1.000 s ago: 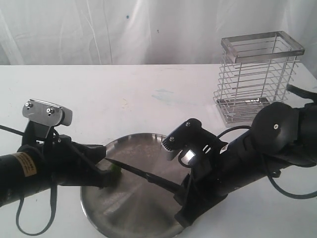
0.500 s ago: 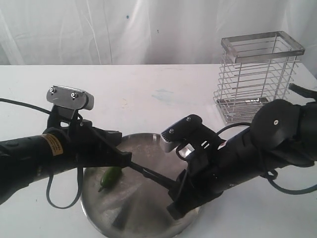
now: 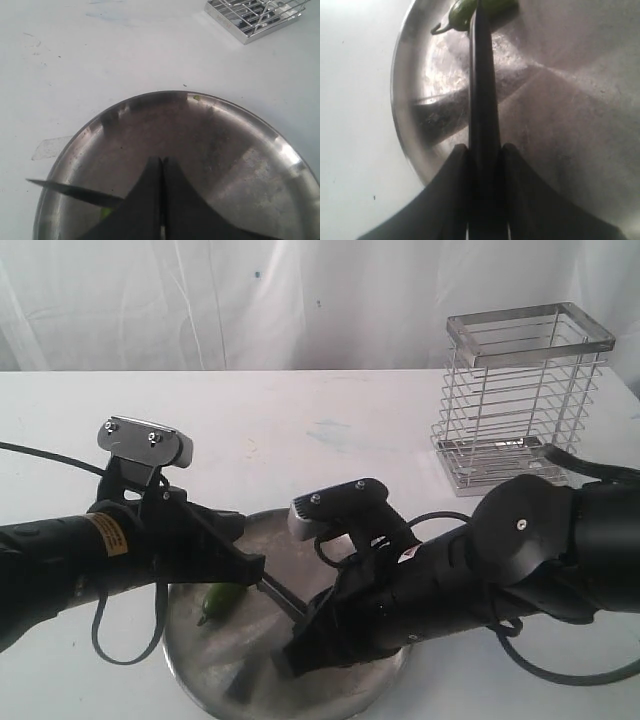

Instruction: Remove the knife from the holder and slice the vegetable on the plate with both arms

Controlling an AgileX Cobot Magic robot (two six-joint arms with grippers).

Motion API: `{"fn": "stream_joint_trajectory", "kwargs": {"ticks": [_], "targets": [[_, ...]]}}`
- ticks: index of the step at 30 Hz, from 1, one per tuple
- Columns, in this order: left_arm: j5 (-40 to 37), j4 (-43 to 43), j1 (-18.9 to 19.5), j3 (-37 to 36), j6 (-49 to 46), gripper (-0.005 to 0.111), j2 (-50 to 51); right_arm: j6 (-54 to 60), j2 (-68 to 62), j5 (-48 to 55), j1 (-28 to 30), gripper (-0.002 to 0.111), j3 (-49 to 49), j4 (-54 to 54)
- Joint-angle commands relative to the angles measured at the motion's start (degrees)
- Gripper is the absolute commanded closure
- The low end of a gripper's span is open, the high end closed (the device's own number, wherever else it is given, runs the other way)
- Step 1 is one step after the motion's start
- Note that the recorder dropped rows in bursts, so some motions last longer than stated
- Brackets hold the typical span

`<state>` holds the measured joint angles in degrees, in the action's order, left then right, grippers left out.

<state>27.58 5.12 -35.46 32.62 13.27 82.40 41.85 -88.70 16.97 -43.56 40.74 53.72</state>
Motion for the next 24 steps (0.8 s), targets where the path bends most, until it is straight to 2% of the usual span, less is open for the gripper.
{"fn": "stream_joint_trajectory", "kwargs": {"ticks": [1,12,16,20,24], "targets": [[0.0,0.7,0.1,0.2,-0.6,0.107,0.1,-3.8,-0.4,-2.4,-0.4,0.108,-0.2,0.2],[-0.1,0.8,0.1,0.2,-2.9,0.107,0.2,-4.7,-2.1,0.1,-0.4,0.108,-1.4,0.1],[-0.1,0.8,0.1,0.2,-2.9,0.107,0.2,-5.0,-2.1,-2.5,-1.2,0.108,-4.5,0.1],[-0.2,0.8,0.1,0.2,-2.8,0.107,0.3,-5.0,-2.1,-4.1,-3.8,0.108,-4.7,0.1],[-1.1,0.8,0.1,0.2,-2.8,0.107,0.3,-5.4,-1.0,-6.8,-4.0,0.108,-4.7,0.5]]}}
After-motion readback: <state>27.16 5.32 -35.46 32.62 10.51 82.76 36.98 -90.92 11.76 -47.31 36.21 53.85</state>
